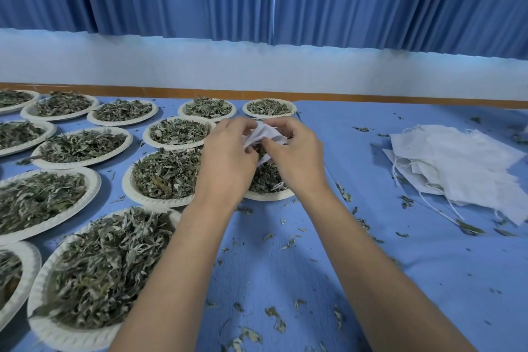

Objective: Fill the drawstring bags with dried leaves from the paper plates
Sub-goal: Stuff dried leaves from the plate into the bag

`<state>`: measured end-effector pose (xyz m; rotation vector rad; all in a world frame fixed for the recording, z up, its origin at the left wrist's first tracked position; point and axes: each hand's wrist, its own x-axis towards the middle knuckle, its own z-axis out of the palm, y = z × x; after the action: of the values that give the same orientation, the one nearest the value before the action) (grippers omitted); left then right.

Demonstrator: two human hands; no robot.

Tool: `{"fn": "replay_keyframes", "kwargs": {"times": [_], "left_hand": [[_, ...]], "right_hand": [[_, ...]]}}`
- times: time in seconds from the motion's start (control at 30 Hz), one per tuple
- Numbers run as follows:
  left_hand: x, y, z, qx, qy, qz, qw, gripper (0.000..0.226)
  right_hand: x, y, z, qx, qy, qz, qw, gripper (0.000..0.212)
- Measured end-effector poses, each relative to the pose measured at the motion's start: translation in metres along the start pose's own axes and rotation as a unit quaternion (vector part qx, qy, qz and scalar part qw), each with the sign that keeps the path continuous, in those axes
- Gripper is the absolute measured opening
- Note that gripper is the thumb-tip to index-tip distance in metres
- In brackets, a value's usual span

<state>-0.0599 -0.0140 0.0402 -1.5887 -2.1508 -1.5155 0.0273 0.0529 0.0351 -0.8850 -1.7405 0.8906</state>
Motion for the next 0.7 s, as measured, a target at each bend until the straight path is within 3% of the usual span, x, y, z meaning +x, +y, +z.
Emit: {"fn": "replay_keyframes", "kwargs": {"times": [0.2,0.37,0.53,0.7], "left_hand": [[-0.002,-0.005,0.001,0.069,-0.027,0.017,0.997,0.042],[-0.004,-0.009,0.003,0.081,0.075,0.056,0.992,0.019],[-0.002,-0.005,0.003,-0.075,0.124,0.027,0.989,0.016],[-0.003,0.005,0.000,-0.189,0.083,0.014,0.978,0.029]], "right_hand": [[0.001,0.000,0.000,-0.009,0.013,-0.001,1.000,0.022],[-0.001,-0.001,-0.001,-0.032,0.032,-0.002,0.999,0.016],[0.000,-0.007,-0.002,0.054,-0.049,0.080,0.994,0.015],[0.000,-0.004,-0.001,0.059,-0.067,0.084,0.992,0.019]]}}
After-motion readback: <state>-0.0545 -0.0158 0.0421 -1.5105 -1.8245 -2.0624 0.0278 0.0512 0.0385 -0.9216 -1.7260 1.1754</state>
